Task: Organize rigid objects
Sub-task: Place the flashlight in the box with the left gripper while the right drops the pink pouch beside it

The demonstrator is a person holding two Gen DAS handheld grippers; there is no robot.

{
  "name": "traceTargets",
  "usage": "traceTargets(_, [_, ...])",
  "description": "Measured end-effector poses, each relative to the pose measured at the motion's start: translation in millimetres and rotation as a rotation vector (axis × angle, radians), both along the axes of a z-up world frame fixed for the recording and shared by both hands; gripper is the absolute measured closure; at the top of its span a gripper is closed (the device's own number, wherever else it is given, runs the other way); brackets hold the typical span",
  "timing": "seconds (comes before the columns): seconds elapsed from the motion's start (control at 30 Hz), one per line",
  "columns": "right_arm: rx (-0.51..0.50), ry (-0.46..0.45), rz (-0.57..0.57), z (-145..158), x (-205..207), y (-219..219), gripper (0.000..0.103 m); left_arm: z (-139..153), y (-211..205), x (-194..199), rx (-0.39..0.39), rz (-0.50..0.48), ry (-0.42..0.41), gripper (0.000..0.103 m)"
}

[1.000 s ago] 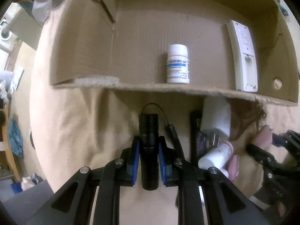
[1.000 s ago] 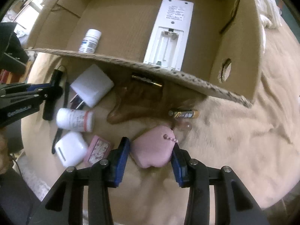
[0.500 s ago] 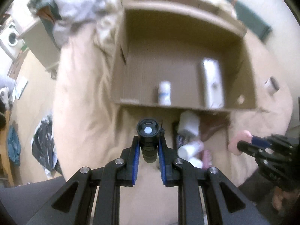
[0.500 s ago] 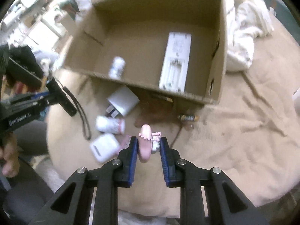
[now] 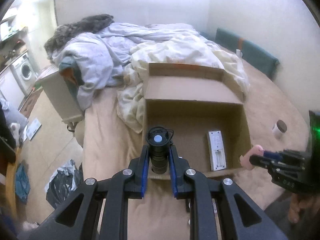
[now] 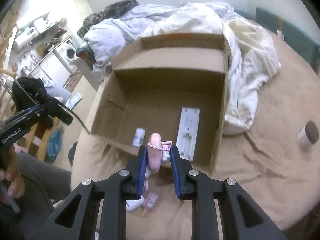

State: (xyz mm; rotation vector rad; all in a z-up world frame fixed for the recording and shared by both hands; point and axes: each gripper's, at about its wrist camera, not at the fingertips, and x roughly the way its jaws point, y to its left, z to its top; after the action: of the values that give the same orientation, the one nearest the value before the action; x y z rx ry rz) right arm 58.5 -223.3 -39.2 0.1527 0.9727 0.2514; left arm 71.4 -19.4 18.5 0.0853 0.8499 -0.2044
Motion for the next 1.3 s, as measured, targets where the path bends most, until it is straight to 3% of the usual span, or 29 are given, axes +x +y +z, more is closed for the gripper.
traceTargets(0.3, [-0.059,-0.002,0.041,-20,45,13,0.078,-30,-31,54,0.032,-0.039,0.067,0.086])
traceTargets(0.43, [-0.01,0.059,-0.024,-52,55,3,0.078,-66,-44,74,0.058,-0.06,0.105,0.086])
traceTargets(0.67, [-0.001,0.149,-0.049,-84,69,-3,0.078,-120,-51,94,0.018,-0.039,0.254,0.086])
traceTargets(1.17, [0.041,0.219,-0.086,-98,82,-4,0.078,-141,-50,102,0.043,-0.014,0.302,0.085])
traceTargets(1.27, [0.055,0.229,-0.103,-97,82,-7,0.076,-142,-53,101,0.048,-0.02,0.313,0.078])
traceTargets(1.3, [0.053,0.223,-0.106,-95,82,-8,0.066,-141,-54,100,0.042,-0.028,0.314,0.066])
